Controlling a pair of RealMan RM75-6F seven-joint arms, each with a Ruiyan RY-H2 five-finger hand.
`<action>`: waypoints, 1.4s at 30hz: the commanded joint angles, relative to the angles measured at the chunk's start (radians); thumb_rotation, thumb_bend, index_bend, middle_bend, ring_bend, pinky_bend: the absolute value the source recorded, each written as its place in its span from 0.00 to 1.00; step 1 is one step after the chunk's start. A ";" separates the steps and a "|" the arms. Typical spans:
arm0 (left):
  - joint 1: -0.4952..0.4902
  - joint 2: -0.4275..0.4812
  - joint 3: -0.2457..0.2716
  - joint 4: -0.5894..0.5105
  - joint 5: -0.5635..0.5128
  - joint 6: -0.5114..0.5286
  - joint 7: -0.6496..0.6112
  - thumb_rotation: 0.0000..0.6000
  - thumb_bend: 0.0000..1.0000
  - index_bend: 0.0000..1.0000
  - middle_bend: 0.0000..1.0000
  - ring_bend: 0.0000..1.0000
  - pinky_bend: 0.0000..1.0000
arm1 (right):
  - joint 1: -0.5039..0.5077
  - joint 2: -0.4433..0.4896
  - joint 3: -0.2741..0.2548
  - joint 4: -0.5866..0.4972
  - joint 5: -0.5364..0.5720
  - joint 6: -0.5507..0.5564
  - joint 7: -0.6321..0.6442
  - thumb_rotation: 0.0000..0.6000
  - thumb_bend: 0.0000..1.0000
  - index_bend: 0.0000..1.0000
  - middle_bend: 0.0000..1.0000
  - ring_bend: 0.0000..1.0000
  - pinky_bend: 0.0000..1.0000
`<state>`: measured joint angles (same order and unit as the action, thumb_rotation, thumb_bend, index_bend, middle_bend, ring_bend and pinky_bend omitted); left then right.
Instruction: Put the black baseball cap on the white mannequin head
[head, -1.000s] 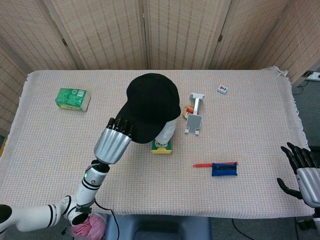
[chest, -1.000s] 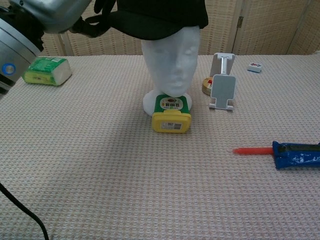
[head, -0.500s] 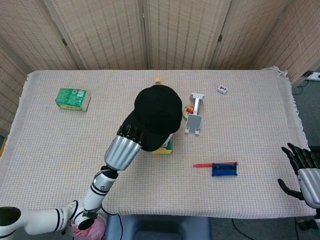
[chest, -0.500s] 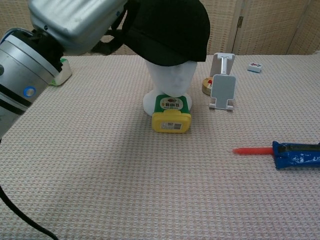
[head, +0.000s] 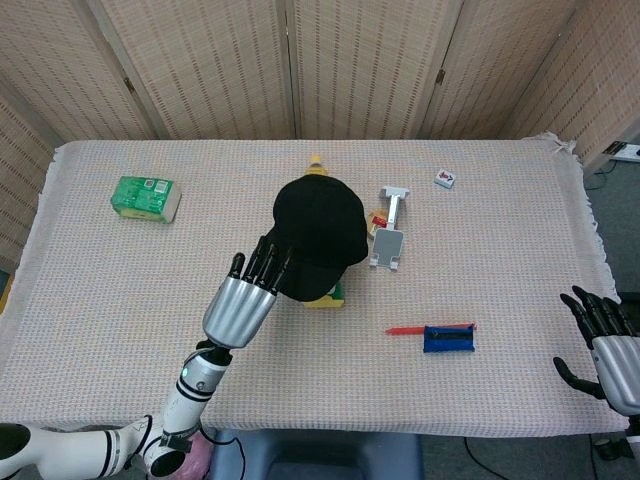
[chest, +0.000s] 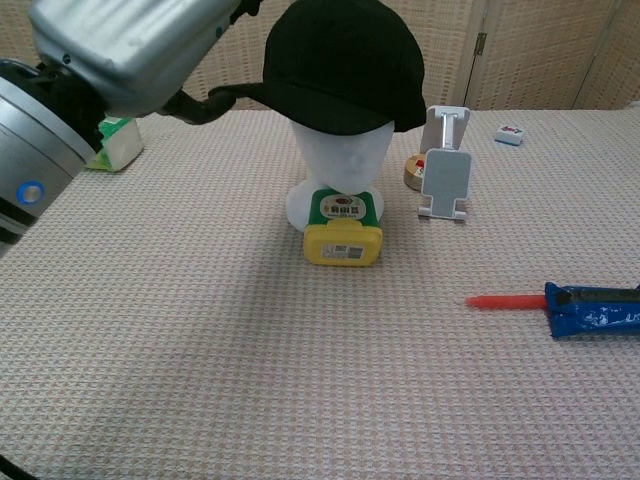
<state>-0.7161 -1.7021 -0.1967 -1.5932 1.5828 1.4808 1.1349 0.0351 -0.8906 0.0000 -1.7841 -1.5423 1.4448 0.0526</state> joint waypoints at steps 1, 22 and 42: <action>0.034 0.028 0.007 -0.045 -0.013 0.013 0.001 1.00 0.28 0.15 0.27 0.19 0.51 | -0.001 0.000 0.001 0.000 0.001 0.001 0.001 1.00 0.26 0.00 0.00 0.00 0.00; 0.378 0.354 0.088 -0.240 -0.218 0.125 -0.521 0.88 0.28 0.06 0.14 0.10 0.34 | 0.012 -0.037 -0.002 -0.015 0.023 -0.031 -0.101 1.00 0.26 0.00 0.00 0.00 0.00; 0.655 0.503 0.374 -0.024 -0.084 0.141 -0.885 0.79 0.26 0.00 0.00 0.00 0.16 | 0.012 -0.071 0.006 -0.020 0.105 -0.057 -0.193 1.00 0.26 0.00 0.00 0.00 0.00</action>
<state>-0.0735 -1.2066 0.1825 -1.6246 1.5027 1.6158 0.2637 0.0454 -0.9574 0.0051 -1.8029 -1.4440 1.3929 -0.1324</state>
